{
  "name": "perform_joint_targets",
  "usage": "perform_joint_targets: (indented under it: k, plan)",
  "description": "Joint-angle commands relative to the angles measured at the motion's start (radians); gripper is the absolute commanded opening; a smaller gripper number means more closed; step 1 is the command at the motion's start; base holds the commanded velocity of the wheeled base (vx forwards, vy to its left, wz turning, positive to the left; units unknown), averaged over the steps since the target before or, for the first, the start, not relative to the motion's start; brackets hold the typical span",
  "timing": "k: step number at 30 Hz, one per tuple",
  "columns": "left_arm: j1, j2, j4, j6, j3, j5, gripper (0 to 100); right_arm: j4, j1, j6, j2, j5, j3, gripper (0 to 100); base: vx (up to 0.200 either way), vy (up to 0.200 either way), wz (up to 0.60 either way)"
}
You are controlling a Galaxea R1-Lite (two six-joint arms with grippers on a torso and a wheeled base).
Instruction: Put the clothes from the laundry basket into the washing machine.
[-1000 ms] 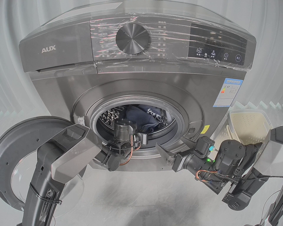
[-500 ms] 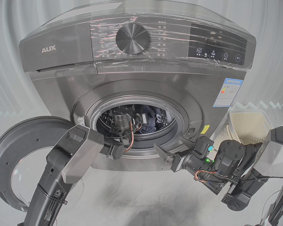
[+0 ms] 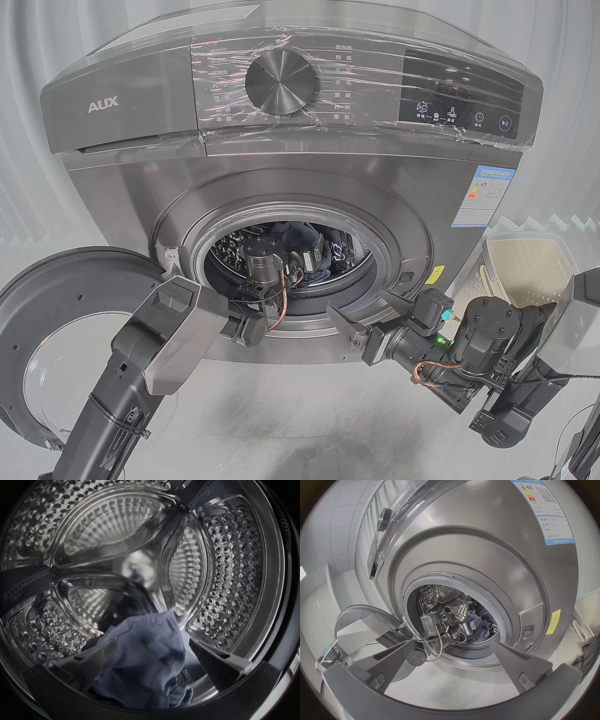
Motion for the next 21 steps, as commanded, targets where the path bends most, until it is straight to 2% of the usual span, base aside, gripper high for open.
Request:
perform_joint_targets:
  k: [1,11,17,21]
  plan:
    - [-0.023,-0.1,-0.005,-0.01,0.171,-0.009,100,-0.001,-0.002,0.001,-0.001,0.0,0.001,100,0.0,0.0,0.0]
    - [-0.047,-0.313,-0.025,-0.003,0.487,-0.049,100,-0.001,-0.004,0.001,-0.001,0.0,0.003,100,0.0,0.0,0.0]
    - [-0.069,-0.413,-0.087,0.0,0.653,-0.051,100,-0.001,-0.005,0.001,-0.002,0.0,0.004,100,0.0,0.0,0.0]
    - [-0.089,-0.462,-0.17,0.001,0.775,-0.052,100,-0.001,-0.005,0.003,-0.002,0.0,0.011,100,0.0,0.0,0.0]
